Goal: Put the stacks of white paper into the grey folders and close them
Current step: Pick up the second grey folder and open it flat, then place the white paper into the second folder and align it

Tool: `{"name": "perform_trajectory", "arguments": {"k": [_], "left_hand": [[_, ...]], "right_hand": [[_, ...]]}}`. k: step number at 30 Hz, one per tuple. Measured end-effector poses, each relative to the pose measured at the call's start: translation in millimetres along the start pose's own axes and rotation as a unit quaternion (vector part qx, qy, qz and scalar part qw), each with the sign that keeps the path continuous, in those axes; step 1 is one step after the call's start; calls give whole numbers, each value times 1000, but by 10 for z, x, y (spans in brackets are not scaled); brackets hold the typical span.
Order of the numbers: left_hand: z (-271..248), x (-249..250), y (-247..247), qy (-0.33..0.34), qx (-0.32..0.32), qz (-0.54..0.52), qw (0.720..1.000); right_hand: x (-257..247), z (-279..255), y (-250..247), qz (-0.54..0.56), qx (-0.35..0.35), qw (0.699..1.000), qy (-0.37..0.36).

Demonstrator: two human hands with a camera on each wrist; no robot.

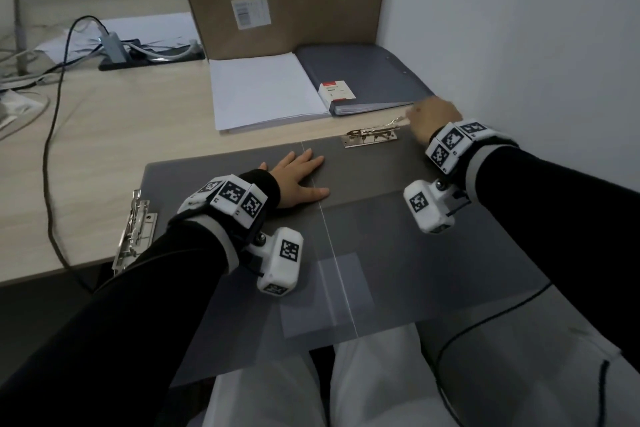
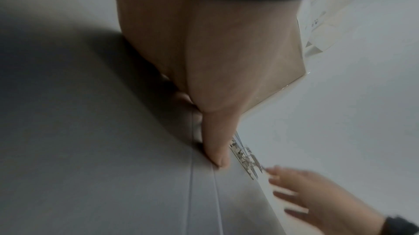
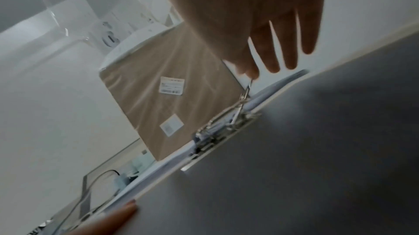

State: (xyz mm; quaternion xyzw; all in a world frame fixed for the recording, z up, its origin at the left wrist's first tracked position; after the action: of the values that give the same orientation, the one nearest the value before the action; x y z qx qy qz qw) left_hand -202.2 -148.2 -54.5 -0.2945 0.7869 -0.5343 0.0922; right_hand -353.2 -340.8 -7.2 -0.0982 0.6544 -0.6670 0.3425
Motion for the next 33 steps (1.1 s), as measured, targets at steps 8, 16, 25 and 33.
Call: {"name": "perform_trajectory", "arguments": {"k": [8,16,25,33], "left_hand": [[51,-253,-93,7,0,-53,999],[194,-766,-635,-69,140,-478,864],[727,-1242,-863,-244,138,-428,859],[1050,-1165,-975,-221,111,-475,844]], "right_hand": [[-61,-156,181,47,-123,991,8],[-1069,74,89,165,-79,977,-112],[-1662,577,675,123,-201,966,-106],[-1575,695,891,78,-269,955,-95]]}}
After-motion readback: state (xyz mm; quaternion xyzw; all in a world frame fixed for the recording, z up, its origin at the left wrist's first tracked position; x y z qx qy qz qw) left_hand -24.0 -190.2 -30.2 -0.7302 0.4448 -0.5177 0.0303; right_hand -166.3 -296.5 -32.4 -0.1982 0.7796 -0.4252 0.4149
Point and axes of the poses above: each hand's wrist, its own z-axis towards the middle knuckle, its own y-axis out of the palm, x = y × z, the point moved 5 cm from there along z, towards the middle knuckle, and after that the axes turned 12 degrees about -y, right-handed, at the moved point
